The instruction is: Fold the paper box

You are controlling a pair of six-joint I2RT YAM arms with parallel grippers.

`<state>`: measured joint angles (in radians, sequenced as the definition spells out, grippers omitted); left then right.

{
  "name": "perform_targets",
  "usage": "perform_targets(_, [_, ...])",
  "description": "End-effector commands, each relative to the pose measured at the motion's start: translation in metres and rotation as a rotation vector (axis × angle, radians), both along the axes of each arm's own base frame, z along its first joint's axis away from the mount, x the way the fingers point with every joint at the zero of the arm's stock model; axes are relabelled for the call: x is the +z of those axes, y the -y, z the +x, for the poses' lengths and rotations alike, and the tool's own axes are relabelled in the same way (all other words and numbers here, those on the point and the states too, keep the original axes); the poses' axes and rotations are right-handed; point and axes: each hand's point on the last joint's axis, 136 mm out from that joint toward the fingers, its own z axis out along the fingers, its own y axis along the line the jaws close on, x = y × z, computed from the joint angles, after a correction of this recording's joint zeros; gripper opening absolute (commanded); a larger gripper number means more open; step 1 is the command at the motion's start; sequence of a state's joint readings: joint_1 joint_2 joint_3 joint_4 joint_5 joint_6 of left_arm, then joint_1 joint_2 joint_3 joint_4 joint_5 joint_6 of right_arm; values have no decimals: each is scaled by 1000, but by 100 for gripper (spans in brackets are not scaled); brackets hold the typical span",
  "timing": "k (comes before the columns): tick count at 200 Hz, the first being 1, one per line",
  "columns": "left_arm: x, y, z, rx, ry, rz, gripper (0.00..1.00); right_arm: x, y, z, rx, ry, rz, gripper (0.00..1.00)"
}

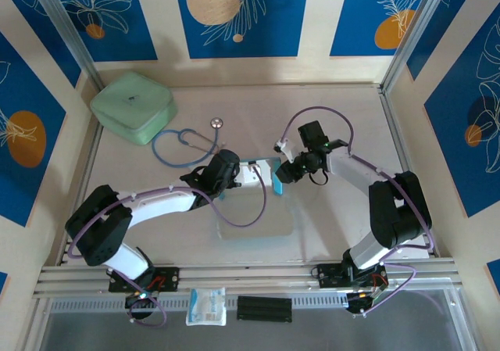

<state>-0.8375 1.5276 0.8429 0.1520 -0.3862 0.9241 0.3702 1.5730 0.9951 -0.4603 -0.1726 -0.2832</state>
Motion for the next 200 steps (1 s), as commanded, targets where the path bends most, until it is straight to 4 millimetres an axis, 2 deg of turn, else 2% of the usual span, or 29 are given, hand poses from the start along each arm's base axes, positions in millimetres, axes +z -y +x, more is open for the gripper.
perform_targets(1, [4, 11, -1, -16, -25, -61, 0, -14, 9, 11, -99, 13, -95, 29])
perform_targets(32, [5, 9, 0, -4, -22, -59, 0, -24, 18, 17, -176, 0, -179, 22])
perform_targets(75, [7, 9, 1, 19, -32, -76, 0, -31, 31, 27, -327, 10, -326, 18])
perform_targets(95, [8, 10, 0, 26, -44, -93, 0, -34, 32, 28, -334, 29, -374, 11])
perform_targets(137, [9, 13, 0, 26, -51, -97, 0, -37, 39, 30, -323, 49, -504, 7])
perform_targets(156, [9, 15, 0, 27, -50, -104, 0, -37, 41, 32, -323, 74, -547, 0])
perform_targets(173, [10, 16, 0, 27, -47, -106, 0, -40, 44, 34, -316, 97, -587, 0])
perform_targets(188, [11, 17, -1, 24, -43, -110, 4, -43, 43, 35, -301, 106, -603, 0])
perform_targets(200, [14, 18, -2, 20, -43, -123, 12, -47, 37, 35, -277, 109, -569, 0])
